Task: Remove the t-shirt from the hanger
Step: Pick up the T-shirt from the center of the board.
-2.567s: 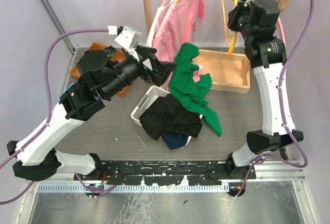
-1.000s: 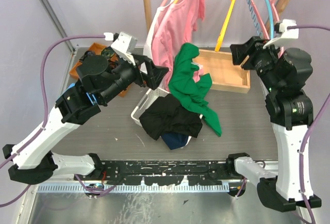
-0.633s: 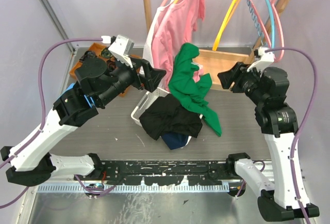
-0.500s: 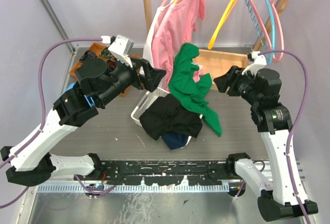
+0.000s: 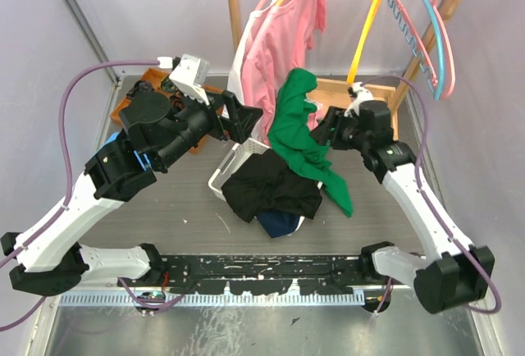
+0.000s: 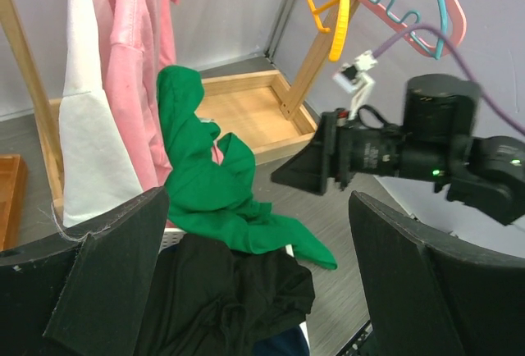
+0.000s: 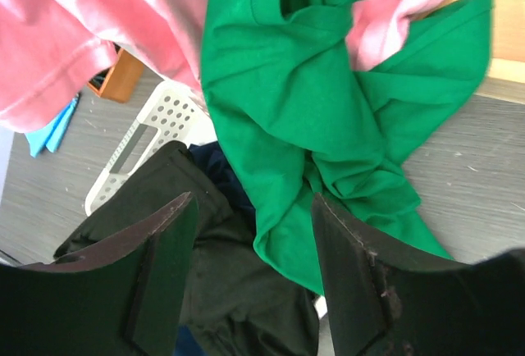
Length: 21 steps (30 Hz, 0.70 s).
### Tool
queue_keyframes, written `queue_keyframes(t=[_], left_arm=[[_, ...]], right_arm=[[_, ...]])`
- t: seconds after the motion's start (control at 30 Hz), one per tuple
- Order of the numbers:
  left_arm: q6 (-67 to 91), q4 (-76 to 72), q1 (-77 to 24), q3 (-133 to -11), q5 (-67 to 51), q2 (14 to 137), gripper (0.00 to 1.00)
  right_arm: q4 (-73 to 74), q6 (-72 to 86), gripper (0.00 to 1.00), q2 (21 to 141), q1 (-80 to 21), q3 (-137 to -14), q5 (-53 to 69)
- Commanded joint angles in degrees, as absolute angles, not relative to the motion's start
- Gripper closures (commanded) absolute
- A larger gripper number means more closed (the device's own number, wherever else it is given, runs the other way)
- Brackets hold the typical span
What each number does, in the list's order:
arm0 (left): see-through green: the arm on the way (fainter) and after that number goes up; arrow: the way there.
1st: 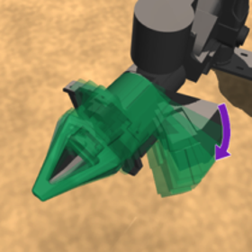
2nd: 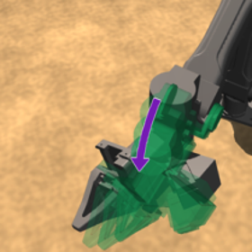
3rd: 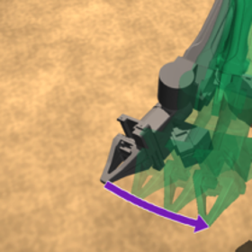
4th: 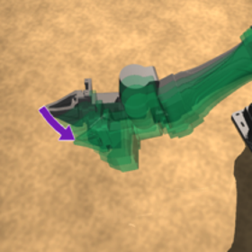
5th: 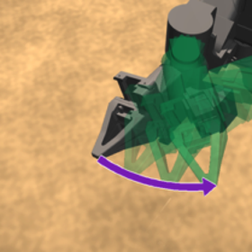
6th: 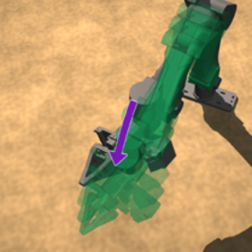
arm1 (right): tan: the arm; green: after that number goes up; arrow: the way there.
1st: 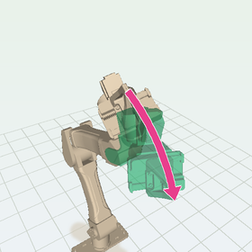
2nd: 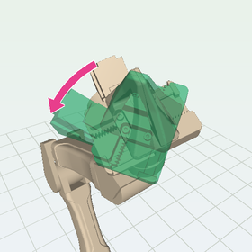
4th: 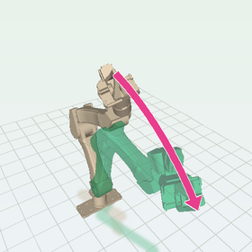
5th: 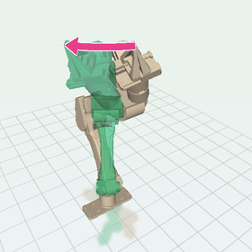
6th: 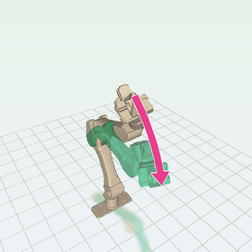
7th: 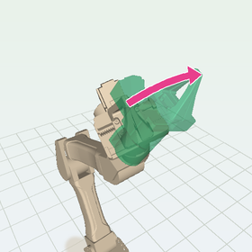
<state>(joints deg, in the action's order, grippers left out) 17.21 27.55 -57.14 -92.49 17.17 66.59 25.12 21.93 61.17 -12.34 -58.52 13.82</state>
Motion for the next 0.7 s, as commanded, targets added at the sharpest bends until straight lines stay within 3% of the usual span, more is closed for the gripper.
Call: queue_keyframes(t=[0.0,0.37,0.67], left_arm=[[18.3,28.3,-57.0,-94.6,18.6,66.8,0.02],[19.7,31.1,-57.0,-96.7,20.6,67.1,0.02],[20.1,33.8,-57.0,-99.1,22.8,68.6,0.02]], right_arm=[[13.6,23.6,0.34,66.3,-16.7,-57.3,10.0],[-3.6,25.3,0.26,77.4,-21.1,-51.0,1.0],[-9.6,25.6,0.23,89.3,-21.7,-55.3,-0.8]])
